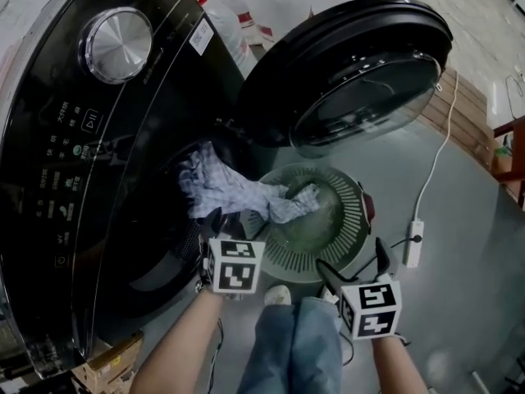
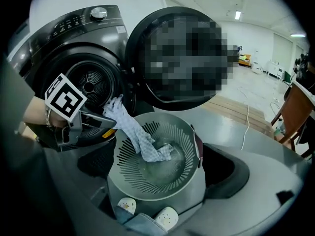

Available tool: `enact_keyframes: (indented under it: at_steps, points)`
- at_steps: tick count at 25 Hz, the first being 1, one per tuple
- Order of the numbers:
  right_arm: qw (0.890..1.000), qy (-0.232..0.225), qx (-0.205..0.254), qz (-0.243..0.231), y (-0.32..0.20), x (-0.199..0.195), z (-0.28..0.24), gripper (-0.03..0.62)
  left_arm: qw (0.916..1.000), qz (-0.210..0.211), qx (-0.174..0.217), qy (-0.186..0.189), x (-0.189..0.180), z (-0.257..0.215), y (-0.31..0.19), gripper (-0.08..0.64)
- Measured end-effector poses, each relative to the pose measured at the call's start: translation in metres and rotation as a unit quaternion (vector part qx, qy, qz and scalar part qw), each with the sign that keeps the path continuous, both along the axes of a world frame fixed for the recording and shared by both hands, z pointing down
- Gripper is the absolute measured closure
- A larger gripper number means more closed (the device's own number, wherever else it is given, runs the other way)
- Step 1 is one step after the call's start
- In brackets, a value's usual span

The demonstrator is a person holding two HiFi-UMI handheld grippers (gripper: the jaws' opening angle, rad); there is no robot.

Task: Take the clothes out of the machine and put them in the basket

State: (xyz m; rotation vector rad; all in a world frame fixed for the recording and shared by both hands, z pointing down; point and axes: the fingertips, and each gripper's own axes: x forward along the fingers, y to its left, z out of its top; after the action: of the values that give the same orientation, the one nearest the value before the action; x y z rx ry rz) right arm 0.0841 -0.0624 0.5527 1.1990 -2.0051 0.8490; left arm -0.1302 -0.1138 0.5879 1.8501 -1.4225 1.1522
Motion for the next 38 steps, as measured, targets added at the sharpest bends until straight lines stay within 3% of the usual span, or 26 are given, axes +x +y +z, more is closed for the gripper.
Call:
enact_keyframes:
  at_steps: [4,8,12,16,20,24,25,26,28,29,30,38]
  points:
    - [1.000,0.001,-0.005,-0.013,0.000,-0.011,0.008,0.031,0.9979,-0.016,0.006,-0.062,-0.043,0.009,-0.019,0.115]
    - [1.000,0.003,-0.008,-0.024,-0.001,-0.020,0.015,0.031,0.9947,-0.017,0.012,-0.101,-0.075,0.013,-0.040,0.115]
    - [0.999,0.004,-0.017,-0.027,0.001,-0.028,0.022,0.031,0.9904,-0.013,-0.007,-0.138,-0.100,0.024,-0.048,0.115]
    - [0.999,-0.004,-0.020,-0.039,0.004,-0.041,0.025,0.031,0.9848,-0.045,-0.031,-0.165,-0.130,0.042,-0.054,0.115]
    - [0.999,-0.002,-0.020,-0.047,0.001,-0.046,0.030,0.031,0.9849,-0.044,-0.047,-0.161,-0.136,0.058,-0.061,0.117]
    - [0.999,-0.003,-0.014,-0.049,-0.006,-0.049,0.028,0.031,0.9889,-0.026,-0.070,-0.129,-0.141,0.061,-0.064,0.129]
    - [0.999,-0.003,-0.013,-0.049,-0.007,-0.049,0.028,0.031,0.9893,-0.021,-0.083,-0.118,-0.139,0.063,-0.060,0.168]
    - [0.999,-0.002,-0.014,-0.049,-0.007,-0.049,0.028,0.031,0.9885,-0.014,-0.094,-0.117,-0.135,0.066,-0.054,0.281]
    - [0.999,0.000,-0.017,-0.046,-0.006,-0.048,0.028,0.031,0.9873,0.011,-0.076,-0.139,-0.122,0.061,-0.053,0.363]
    - [0.999,-0.001,-0.018,-0.044,-0.005,-0.048,0.027,0.031,0.9874,0.018,-0.053,-0.148,-0.114,0.054,-0.057,0.469]
    - [0.999,-0.002,-0.019,-0.043,-0.004,-0.048,0.026,0.031,0.9878,0.017,-0.037,-0.150,-0.109,0.047,-0.058,0.500]
    - [0.999,-0.003,-0.021,-0.039,0.004,-0.043,0.013,0.031,0.9960,-0.054,-0.004,-0.071,-0.088,0.008,-0.036,0.503]
